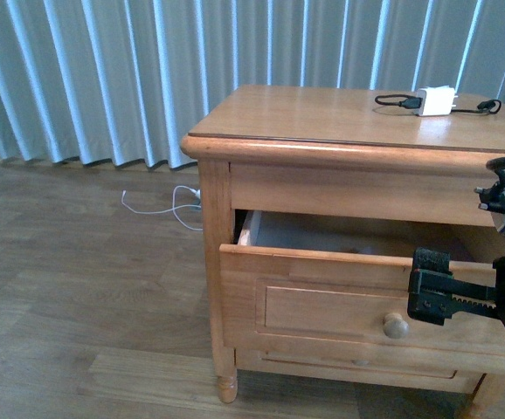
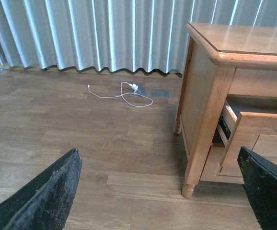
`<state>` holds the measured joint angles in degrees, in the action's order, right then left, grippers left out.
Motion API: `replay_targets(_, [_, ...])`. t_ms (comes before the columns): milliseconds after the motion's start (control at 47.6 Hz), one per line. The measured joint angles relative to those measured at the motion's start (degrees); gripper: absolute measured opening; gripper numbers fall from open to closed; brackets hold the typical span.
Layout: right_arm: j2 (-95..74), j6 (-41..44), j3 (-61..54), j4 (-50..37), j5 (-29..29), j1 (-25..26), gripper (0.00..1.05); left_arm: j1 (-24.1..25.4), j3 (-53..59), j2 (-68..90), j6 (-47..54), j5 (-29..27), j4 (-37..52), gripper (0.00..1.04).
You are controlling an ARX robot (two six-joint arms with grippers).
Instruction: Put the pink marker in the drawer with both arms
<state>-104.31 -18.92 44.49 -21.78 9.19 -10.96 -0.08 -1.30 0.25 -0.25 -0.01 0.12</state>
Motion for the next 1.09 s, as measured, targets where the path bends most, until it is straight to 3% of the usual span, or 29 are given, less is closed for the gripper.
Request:
replay_targets(357, [-8.63, 2.62, 7.43, -6.40, -0.02, 0.70, 0.96, 0.00, 0.00, 0.00, 0.00, 0.00, 0.00, 0.99])
replay_targets(567, [-11.67, 5.73, 13.07, -4.46, -0.63, 0.92, 0.96, 0.00, 0.00, 0.00, 0.00, 0.00, 0.00, 0.99])
replay_targets(1092, [-15.91, 6.88, 15.15, -11.93, 0.00, 1.55, 0.96, 0.00, 0.00, 0.00, 0.00, 0.00, 0.00, 0.99])
